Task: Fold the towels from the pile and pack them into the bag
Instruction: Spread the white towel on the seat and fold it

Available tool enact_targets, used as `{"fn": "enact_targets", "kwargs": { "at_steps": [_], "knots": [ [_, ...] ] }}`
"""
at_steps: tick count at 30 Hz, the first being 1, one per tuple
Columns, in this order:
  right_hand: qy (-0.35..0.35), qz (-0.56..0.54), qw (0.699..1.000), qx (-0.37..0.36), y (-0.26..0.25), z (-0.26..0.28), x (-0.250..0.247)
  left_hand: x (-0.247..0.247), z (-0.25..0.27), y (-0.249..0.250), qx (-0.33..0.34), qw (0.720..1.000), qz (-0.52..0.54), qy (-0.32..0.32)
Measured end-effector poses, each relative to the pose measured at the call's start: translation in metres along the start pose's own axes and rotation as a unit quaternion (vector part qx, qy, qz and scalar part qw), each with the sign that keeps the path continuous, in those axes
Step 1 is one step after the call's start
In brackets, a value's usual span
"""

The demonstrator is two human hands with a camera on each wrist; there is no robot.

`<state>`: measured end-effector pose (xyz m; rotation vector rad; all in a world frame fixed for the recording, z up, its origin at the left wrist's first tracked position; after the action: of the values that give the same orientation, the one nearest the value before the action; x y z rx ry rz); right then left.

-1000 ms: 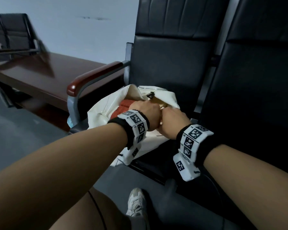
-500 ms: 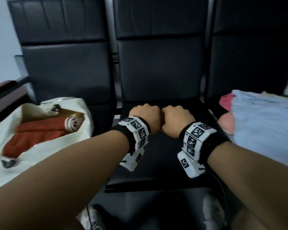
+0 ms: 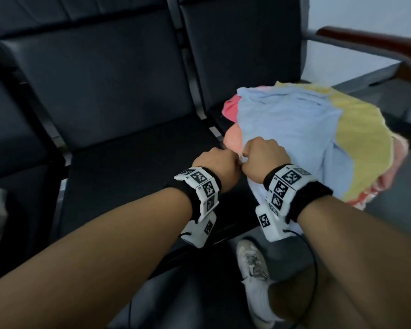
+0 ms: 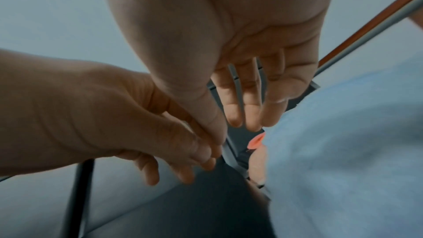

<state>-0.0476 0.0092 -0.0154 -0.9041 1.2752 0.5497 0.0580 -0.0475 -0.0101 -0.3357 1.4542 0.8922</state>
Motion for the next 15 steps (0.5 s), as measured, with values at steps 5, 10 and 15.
{"fn": "enact_targets", "kwargs": {
  "at_steps": [5,10,15],
  "knots": [
    [-0.013,0.000,1.000,0.016,0.037,-0.016,0.005,0.028,-0.033,0.022,-0.001,0.999,0.038,-0.024],
    [-0.012,-0.008,0.999,0.031,0.065,-0.032,0.004,0.053,-0.051,0.031,-0.022,0.998,0.018,-0.053],
    [-0.012,0.007,0.998,0.053,0.086,-0.045,0.006,0.065,-0.055,0.037,-0.015,0.998,-0.018,-0.063]
  ]
}}
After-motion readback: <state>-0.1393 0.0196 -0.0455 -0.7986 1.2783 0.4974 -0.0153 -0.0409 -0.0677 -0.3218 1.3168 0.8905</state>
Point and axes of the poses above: each hand's wrist, its own z-axis away from the middle knuckle, its own x-axis out of the palm, y = z × x, the point moved 2 cm from there along -z, towards the middle knuckle, and after that the axes turned 8 degrees about z, right-handed, at the moved point
